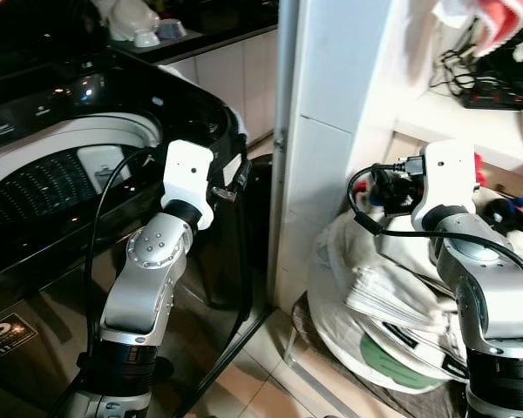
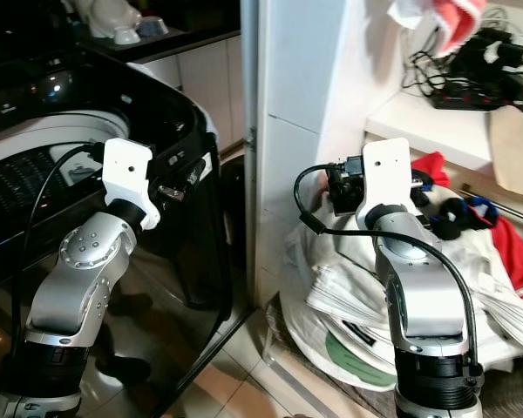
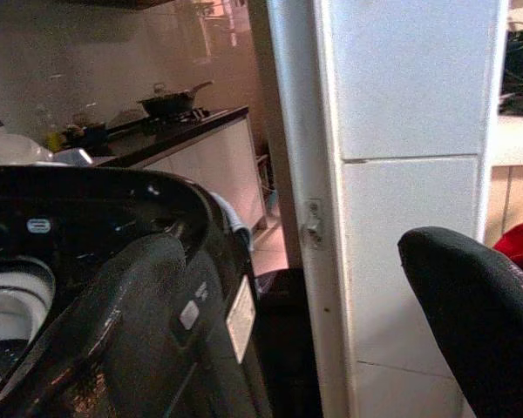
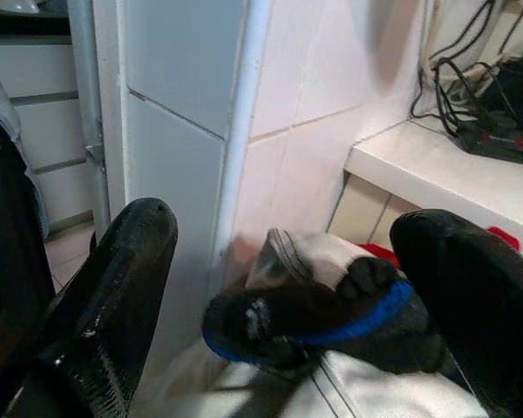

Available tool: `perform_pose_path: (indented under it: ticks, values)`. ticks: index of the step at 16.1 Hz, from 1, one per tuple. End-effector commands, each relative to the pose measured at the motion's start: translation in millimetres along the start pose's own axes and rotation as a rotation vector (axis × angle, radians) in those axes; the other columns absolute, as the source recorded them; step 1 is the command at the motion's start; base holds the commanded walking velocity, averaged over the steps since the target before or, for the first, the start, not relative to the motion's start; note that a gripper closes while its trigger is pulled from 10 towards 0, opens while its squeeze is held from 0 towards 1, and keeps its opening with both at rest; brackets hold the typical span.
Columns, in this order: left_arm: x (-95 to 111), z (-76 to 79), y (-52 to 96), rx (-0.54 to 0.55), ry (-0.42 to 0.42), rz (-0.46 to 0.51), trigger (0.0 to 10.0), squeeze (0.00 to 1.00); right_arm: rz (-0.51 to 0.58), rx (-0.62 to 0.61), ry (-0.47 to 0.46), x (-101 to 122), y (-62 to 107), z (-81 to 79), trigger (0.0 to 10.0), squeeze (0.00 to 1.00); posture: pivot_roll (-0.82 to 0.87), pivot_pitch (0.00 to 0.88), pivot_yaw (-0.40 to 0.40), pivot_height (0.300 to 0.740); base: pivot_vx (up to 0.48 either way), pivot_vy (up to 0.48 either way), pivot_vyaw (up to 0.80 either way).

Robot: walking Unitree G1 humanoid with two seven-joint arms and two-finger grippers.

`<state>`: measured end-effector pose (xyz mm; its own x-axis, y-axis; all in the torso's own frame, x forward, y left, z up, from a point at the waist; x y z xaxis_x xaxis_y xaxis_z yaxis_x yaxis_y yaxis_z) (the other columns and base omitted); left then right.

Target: Clothes washing

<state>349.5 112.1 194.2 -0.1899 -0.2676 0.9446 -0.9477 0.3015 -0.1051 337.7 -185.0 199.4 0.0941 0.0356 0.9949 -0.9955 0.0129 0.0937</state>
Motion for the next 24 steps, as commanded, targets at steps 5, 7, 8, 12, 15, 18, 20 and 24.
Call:
perform_pose_path:
  ticks: [5,7,8,12,15,18,20,24]
  values:
    - [4,5.1,1.4,-0.056,-0.005,0.017,10.0,0.0,-0.038,-0.081,-0.021,1,0.5,25.3,10.0,1.0,-0.08,0.0,0.017,0.74,0.0,0.0,0.0]
    - [12,15.2,5.3,-0.155,0.028,0.065,10.0,0.0,-0.09,-0.101,-0.002,-6,2.3,30.6,10.0,1.0,-0.08,0.0,0.021,0.74,0.0,0.0,0.0]
    - [15,19.3,7.9,-0.205,0.038,0.083,10.0,0.0,-0.109,-0.121,0.001,-7,3.1,33.7,10.0,1.0,-0.08,0.0,0.022,0.74,0.0,0.0,0.0]
    - [22,44.8,28.6,-0.506,0.069,0.125,10.0,0.0,-0.197,-0.184,0.01,-21,2.7,46.0,10.0,0.41,-0.08,0.0,0.02,0.74,0.0,0.0,0.0]
    - [23,55.4,39.7,-0.61,0.067,0.141,10.0,0.0,-0.221,-0.201,0.035,-26,1.5,52.7,10.0,0.0,-0.08,0.0,0.023,0.74,0.0,0.0,0.0]
    - [24,58.1,41.4,-0.649,0.062,0.136,10.0,0.0,-0.268,-0.225,0.048,-37,-0.6,66.3,10.0,0.0,-0.08,0.0,0.022,0.74,0.0,0.0,0.0]
    - [23,61.2,45.7,-0.696,0.056,0.129,10.0,0.0,-0.298,-0.224,0.041,-44,-0.1,71.9,6.6,0.0,-0.08,0.0,0.022,0.74,0.0,0.0,0.0]
    - [24,61.3,46.3,-0.708,0.051,0.129,10.0,0.0,-0.296,-0.209,-0.003,-44,-2.8,71.7,0.0,0.0,-0.07,0.0,0.019,0.74,0.0,0.0,0.0]
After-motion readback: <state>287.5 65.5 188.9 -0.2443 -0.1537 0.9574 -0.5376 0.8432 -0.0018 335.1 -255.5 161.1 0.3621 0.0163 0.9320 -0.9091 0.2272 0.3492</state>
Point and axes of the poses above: a point about 5 cm out from each wrist's last joint towards the gripper, its own y axis pointing back from the gripper into the wrist, its own x axis along the axis of the wrist's last joint, z = x × y, the point moved 4 cm from there along -y, pointing out of the wrist towards the gripper, and after that the axes turned 10 degrees about -y, right-handed, at the moved point
